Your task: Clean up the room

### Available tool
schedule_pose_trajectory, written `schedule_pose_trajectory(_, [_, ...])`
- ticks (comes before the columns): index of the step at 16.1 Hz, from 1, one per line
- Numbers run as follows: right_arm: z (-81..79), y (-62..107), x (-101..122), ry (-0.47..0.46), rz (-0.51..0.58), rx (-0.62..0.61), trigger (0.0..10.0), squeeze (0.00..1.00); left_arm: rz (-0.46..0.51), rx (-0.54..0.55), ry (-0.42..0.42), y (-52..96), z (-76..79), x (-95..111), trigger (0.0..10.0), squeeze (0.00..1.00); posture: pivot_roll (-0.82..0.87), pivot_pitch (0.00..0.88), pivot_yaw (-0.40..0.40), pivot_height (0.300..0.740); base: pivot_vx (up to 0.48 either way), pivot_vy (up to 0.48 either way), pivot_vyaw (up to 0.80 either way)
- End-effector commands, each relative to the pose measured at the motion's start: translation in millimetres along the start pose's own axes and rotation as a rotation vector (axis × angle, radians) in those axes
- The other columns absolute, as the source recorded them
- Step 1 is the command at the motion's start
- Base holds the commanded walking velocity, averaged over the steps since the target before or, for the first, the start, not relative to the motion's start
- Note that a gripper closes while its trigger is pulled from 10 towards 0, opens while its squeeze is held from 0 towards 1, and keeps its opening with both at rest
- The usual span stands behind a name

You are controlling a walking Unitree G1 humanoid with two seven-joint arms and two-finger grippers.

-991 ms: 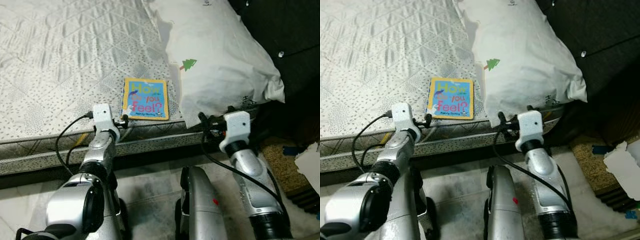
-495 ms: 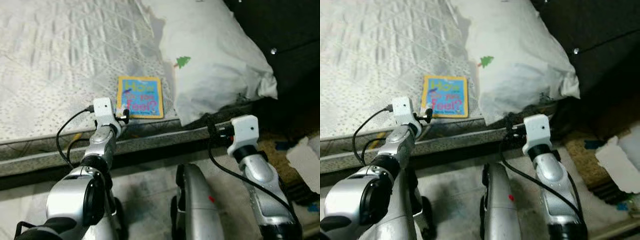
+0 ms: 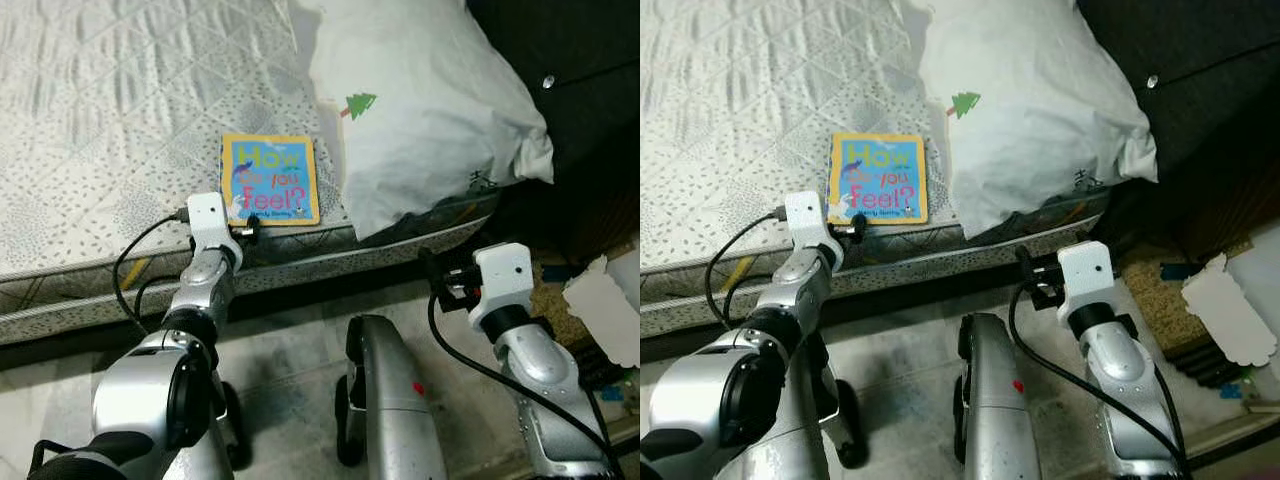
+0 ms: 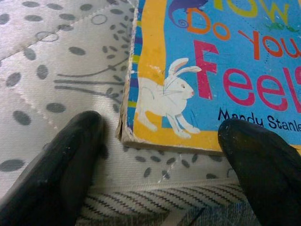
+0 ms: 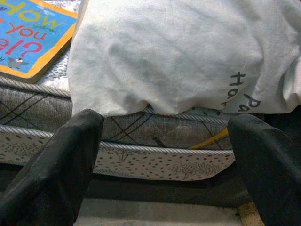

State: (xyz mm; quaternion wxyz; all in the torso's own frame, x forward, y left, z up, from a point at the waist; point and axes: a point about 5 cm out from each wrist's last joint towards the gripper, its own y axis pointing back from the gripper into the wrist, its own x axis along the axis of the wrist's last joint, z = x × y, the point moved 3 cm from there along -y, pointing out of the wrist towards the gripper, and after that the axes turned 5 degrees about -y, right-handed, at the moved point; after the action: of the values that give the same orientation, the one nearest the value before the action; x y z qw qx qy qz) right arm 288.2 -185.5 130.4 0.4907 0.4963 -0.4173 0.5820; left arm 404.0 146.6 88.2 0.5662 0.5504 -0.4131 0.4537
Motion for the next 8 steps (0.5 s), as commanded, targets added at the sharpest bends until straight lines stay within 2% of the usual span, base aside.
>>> schedule_pose_trajectory(1, [5.8, 6.6, -2.5, 0.002, -0.022, -0.019, 10.0, 0.00, -0.058, -0.024, -0.019, 1.3, 6.4, -11.4, 10.0, 0.00, -0.28, 0.341, -0.107, 0.553, 0.000, 0.000, 0.00])
schedule_pose_trajectory(8, [6.9, 4.2, -0.2, 0.002, -0.024, -0.029, 10.0, 0.00, -0.041, -0.070, -0.065, -2.9, 21.7, 3.4, 10.0, 0.00, -0.28, 0.331, -0.097, 0.553, 0.000, 0.000, 0.00])
